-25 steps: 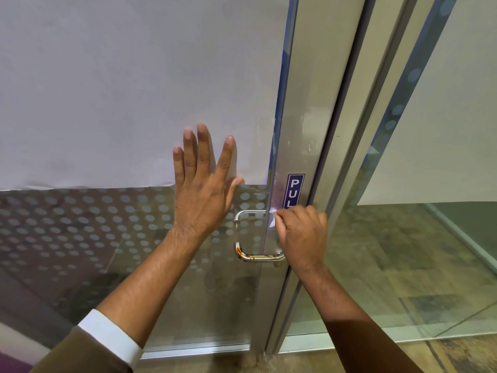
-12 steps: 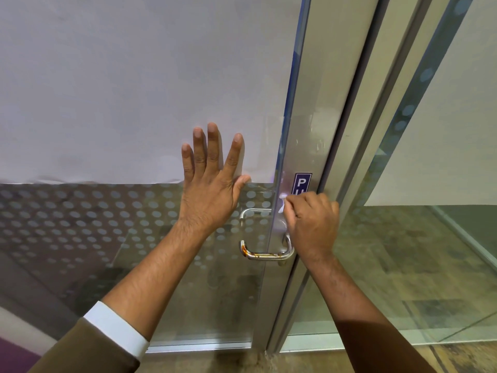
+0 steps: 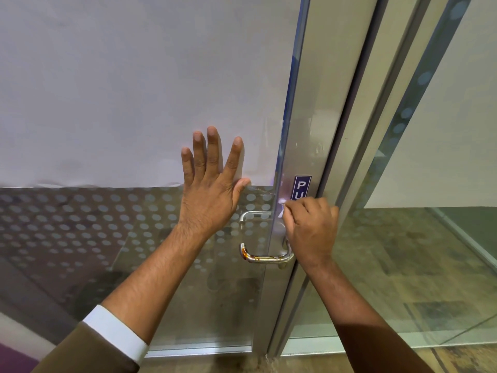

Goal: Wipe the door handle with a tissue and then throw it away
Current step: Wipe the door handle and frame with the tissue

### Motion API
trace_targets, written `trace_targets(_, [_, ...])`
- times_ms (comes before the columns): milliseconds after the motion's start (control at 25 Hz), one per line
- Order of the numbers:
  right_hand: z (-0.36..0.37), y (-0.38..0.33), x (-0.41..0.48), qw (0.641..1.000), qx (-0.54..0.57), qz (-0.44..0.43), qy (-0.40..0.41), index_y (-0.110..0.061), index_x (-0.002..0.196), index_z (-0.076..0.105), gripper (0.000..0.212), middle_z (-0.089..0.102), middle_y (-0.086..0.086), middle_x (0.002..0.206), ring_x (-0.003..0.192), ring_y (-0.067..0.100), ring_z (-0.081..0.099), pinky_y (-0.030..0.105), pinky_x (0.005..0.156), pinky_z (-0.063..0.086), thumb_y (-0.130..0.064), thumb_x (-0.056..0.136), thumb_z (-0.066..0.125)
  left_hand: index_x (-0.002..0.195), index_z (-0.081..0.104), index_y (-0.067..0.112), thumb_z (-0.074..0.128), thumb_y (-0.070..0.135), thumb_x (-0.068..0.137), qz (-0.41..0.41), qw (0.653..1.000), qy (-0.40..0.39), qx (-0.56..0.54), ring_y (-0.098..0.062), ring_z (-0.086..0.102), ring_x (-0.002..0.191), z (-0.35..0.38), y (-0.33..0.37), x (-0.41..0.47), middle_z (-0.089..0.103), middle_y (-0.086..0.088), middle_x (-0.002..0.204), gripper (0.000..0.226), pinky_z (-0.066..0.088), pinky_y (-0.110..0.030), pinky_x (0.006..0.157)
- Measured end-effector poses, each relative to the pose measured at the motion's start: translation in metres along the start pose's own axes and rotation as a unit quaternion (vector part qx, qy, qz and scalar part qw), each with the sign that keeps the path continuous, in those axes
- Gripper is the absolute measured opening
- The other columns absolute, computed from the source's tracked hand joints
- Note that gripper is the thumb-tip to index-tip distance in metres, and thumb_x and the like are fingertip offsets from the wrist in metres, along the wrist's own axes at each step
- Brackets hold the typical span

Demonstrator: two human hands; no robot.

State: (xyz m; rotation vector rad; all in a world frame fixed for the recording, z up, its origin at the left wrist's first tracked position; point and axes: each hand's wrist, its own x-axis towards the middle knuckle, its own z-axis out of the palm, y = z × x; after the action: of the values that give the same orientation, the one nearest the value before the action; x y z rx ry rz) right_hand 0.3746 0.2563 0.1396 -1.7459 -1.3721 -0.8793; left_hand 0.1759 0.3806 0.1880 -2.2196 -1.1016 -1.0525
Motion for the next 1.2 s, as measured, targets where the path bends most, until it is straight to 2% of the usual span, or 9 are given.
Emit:
trace_targets(160, [-0.008,-0.003,0.046,0.997,0.026,0.009,0.067,-0.025,0.089,0.069,0.007,0.067,-0.005,0.086,0.079,0.022,0.052,0.035,0.069,0.030,-0.025,0.096,0.070,0.172,-0.009,0.024,0.032,0.063,0.113,0.001,1.000,0.004,-0.003,-0.035,-0.036,0.157,0.000,0.000,0.000,-0.042,-0.012,0.169,0.081,-0.012,-0.062,0.129])
trace_targets(320, [-0.008,-0.012,0.032,0.999,0.016,-0.011,0.046,-0.022,0.092,0.073,0.004,0.067,-0.001,0.085,0.075,0.025,0.055,0.039,0.067,0.035,-0.020,0.096,0.070,0.172,-0.010,0.025,0.033,0.063,0.112,0.000,1.000,0.002,-0.001,-0.035,-0.036,0.157,-0.001,0.000,0.000,-0.041,-0.012,0.169,0.083,-0.014,-0.061,0.128])
trace_targets(440, [-0.003,-0.008,0.016,0.999,-0.010,-0.029,0.018,-0.021,0.094,0.075,0.008,0.066,0.001,0.084,0.073,0.025,0.055,0.037,0.068,0.032,-0.014,0.090,0.074,0.171,-0.011,0.025,0.032,0.064,0.112,-0.002,1.000,-0.007,0.002,-0.036,-0.037,0.156,-0.003,0.001,0.001,-0.043,-0.012,0.168,0.083,-0.013,-0.061,0.128])
trace_targets(720, [0.002,-0.001,0.003,0.995,-0.048,-0.061,0.060,-0.026,0.110,0.078,0.016,0.071,-0.005,0.090,0.073,0.023,0.054,0.034,0.073,0.025,-0.019,0.096,0.077,0.171,-0.012,0.025,0.031,0.064,0.113,-0.003,1.000,-0.009,-0.003,-0.035,-0.037,0.156,-0.004,0.001,0.001,-0.044,-0.011,0.168,0.082,-0.012,-0.062,0.128])
trace_targets(800, [0.001,-0.002,0.002,0.995,-0.045,-0.060,0.071,-0.027,0.106,0.080,0.015,0.073,-0.008,0.088,0.072,0.023,0.056,0.036,0.073,0.029,-0.020,0.093,0.080,0.171,-0.012,0.025,0.032,0.064,0.113,-0.001,1.000,-0.010,-0.003,-0.035,-0.038,0.156,-0.004,0.001,0.001,-0.044,-0.011,0.167,0.083,-0.011,-0.062,0.128])
trace_targets(880, [-0.001,-0.001,0.013,0.994,-0.031,-0.053,0.085,-0.027,0.094,0.078,0.002,0.071,-0.009,0.083,0.072,0.023,0.055,0.038,0.072,0.031,-0.025,0.095,0.078,0.172,-0.010,0.024,0.032,0.064,0.113,0.000,1.000,-0.004,-0.002,-0.035,-0.038,0.156,-0.004,0.001,0.000,-0.045,-0.011,0.167,0.083,-0.012,-0.062,0.128])
trace_targets(960, [-0.003,-0.004,0.026,0.993,-0.037,-0.039,0.106,-0.026,0.087,0.074,0.014,0.068,-0.008,0.080,0.073,0.021,0.051,0.037,0.074,0.027,-0.029,0.100,0.071,0.173,-0.006,0.022,0.032,0.063,0.113,0.002,1.000,0.002,-0.002,-0.034,-0.038,0.156,-0.004,0.001,0.000,-0.044,-0.010,0.168,0.082,-0.013,-0.061,0.128])
trace_targets(1080, [-0.003,-0.007,0.029,0.994,-0.041,-0.027,0.097,-0.025,0.092,0.073,0.007,0.067,-0.007,0.083,0.075,0.021,0.050,0.036,0.077,0.021,-0.024,0.099,0.071,0.174,-0.001,0.021,0.031,0.064,0.113,-0.001,1.000,0.000,-0.007,-0.034,-0.038,0.156,-0.005,0.002,0.001,-0.044,-0.010,0.168,0.081,-0.014,-0.061,0.128])
trace_targets(1200, [-0.002,-0.006,0.015,0.996,-0.049,-0.030,0.071,-0.024,0.093,0.073,0.006,0.068,-0.006,0.083,0.077,0.021,0.053,0.037,0.076,0.024,-0.024,0.098,0.071,0.173,-0.007,0.023,0.032,0.064,0.113,0.000,1.000,-0.001,-0.003,-0.034,-0.039,0.156,-0.003,0.002,0.000,-0.045,-0.010,0.168,0.082,-0.015,-0.061,0.128])
